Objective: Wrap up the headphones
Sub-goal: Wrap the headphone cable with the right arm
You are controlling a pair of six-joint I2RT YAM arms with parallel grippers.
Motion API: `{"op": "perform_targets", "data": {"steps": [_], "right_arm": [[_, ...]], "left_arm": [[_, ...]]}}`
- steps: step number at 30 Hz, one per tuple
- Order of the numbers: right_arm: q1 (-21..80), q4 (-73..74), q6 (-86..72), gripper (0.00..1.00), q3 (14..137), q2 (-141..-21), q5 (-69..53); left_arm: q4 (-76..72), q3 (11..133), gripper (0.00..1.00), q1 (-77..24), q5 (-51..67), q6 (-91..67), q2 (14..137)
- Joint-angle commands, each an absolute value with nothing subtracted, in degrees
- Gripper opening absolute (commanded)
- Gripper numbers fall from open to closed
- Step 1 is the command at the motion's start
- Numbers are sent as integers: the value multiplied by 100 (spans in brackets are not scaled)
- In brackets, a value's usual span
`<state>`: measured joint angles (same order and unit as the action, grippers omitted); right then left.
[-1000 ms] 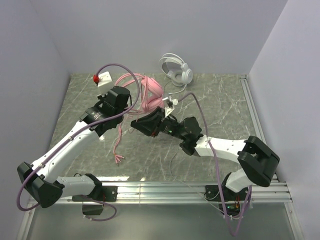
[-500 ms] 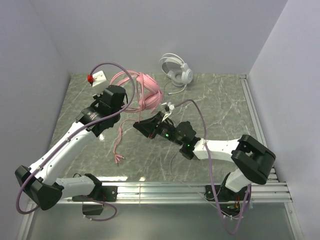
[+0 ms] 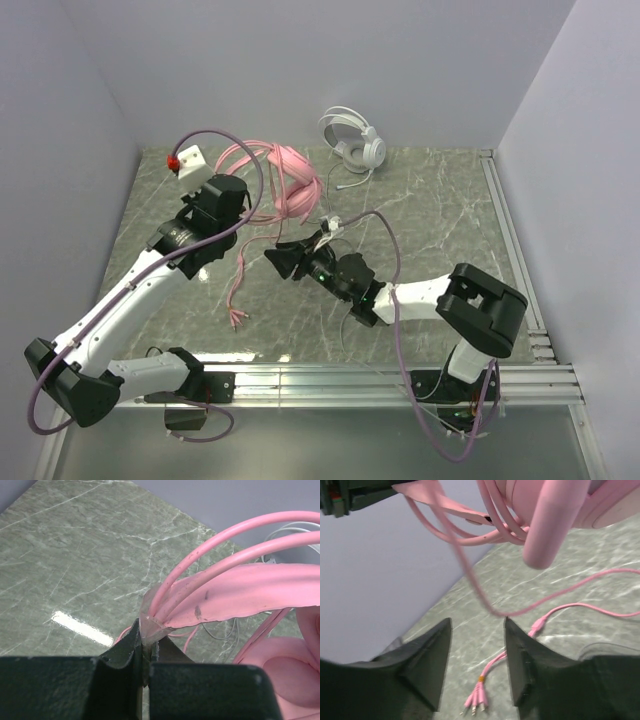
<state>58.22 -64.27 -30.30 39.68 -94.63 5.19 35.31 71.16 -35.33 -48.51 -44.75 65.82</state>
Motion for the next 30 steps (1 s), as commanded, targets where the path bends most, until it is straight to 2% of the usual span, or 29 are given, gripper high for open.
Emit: {"op": "perform_targets", "data": {"steps": [1,5,14,20,30], "right_arm": [[6038,-6645,-2375,57,4043,-9483,1484],[6214,-6618,-2048,61,4157,-9606,2056],[6530,-6987,-1302,62,4254,-9887,3260],[6653,-7716,-510,61,4201,-10159,3454],[6697,-8587,667,61,4815,-10767,4052]], "left_arm": [[2935,7321,1,-3516,-4896,-4878,6425],[3251,7558,1,-3516,-4782,-4992,6539],[3700,7945,0,-3516,-4237,-5282,6443],[4025,8191,0,-3516,-4061,-5326,6469],[4228,8455,0,-3524,-3657,-5353,6477]]}}
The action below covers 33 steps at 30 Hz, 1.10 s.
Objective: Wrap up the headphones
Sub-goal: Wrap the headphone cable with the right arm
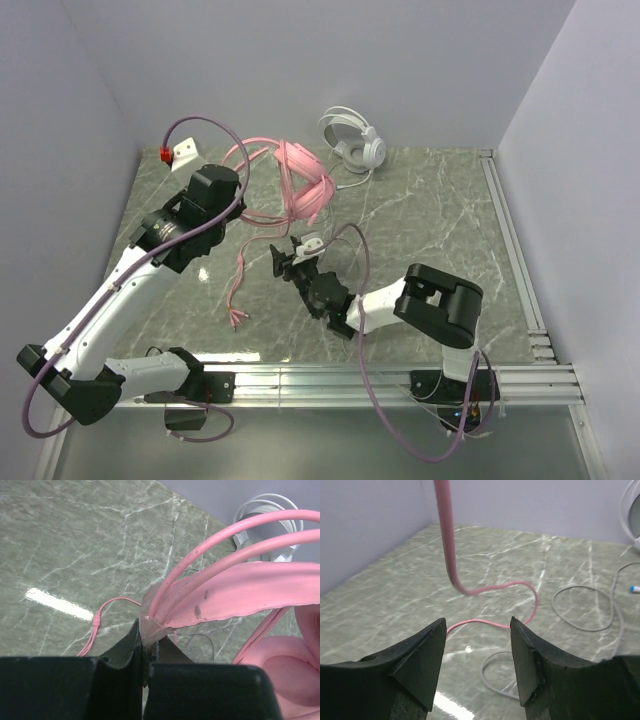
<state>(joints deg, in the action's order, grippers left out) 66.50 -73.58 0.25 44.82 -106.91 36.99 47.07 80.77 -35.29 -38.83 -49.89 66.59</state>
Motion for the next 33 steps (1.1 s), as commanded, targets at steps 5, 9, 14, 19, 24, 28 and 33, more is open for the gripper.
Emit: {"op": "perform_targets", "data": {"steps": [5,9,14,19,24,28,33], "right_arm": [[6680,-8719,1098,61,5158,-10846,4026],[6627,-8631,1397,61,5545,-10968,3999],[6521,-9166,1678,61,5782,-11284,4017],[6521,-9413,1977,19,5959,-11470,4122],[6583,-9571,2038,8,5696,-11408,4210],[6750,-9694,2364,6,5608,-11373,4412],[6952,-9949,2750,11,5555,-11347,4588]], "left_arm": [[4280,8517,1,-3524,-3586,-5344,6504],[4271,8525,0,-3524,-3498,-5335,6486],[4403,8683,1,-3516,-3428,-5274,6513],[4500,8841,0,-3516,-3208,-5256,6565],[4562,9000,0,-3516,-3059,-5273,6645],[4570,9009,0,-3516,-3032,-5300,6706],[4544,9009,0,-3516,-3006,-5317,6697]]}}
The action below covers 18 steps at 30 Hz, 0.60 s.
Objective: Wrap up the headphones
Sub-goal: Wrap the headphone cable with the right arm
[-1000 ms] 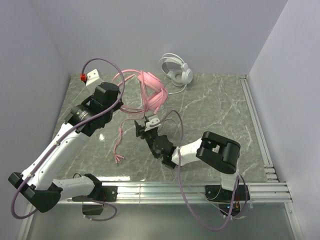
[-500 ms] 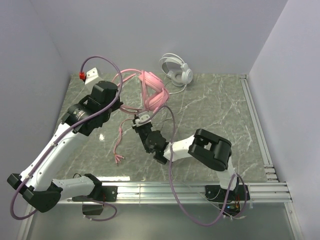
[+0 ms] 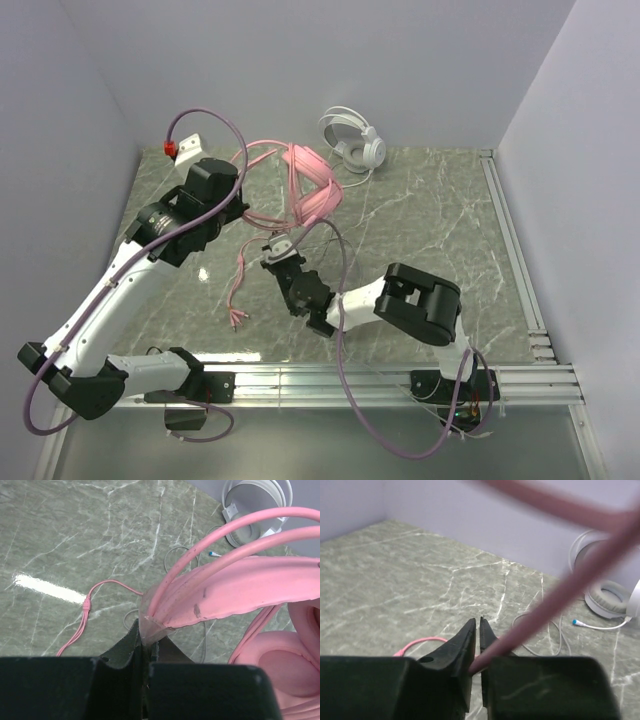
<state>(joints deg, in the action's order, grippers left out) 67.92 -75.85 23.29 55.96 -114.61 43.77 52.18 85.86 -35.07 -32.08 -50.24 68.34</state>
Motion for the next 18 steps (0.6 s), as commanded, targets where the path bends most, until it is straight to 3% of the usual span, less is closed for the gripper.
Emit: {"op": "perform_targets", "data": {"steps": [1,4,10,18], "right_arm": [[6987,-9984,2786,15,5555,-11347,4623],[7014,-10099,2848,16,5459,-11259,4711],[7014,-10107,2532,1,5195,-11039,4860],[6944,-10116,1820,0,4720,-10653,4852]], "left_arm": [[4561,9044,0,-3516,-3006,-5326,6706],[4623,9079,0,-3516,-3032,-5309,6706],[4746,9123,0,-3516,-2919,-5387,6662],[4992,9246,0,-3507,-2742,-5502,6478]]}}
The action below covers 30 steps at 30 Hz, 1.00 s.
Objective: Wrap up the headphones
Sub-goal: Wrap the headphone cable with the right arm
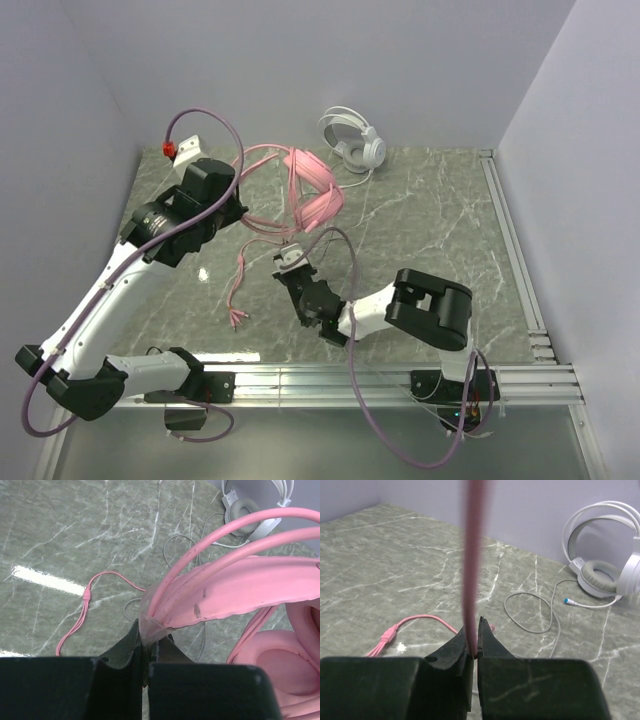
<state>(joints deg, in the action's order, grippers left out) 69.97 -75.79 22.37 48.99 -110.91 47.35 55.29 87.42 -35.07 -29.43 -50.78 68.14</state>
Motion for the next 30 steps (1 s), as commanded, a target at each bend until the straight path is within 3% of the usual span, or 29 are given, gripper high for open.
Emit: {"op": "perform_targets", "data": {"steps": [1,21,30], "right_arm": [[6943,-10108,1767,0,4615,-10609,4843],[6267,-10107,-430,1,3507,-10213,4114],[6082,-10099,-782,23,3366,-10055,3481]], "left_arm": [[5053,9272,0,-3498,-2725,-5528,6478],[5159,9317,0,-3480,-1565,-5801,5959],[4984,8886,0,-3480,-1222,-5836,5941]]}}
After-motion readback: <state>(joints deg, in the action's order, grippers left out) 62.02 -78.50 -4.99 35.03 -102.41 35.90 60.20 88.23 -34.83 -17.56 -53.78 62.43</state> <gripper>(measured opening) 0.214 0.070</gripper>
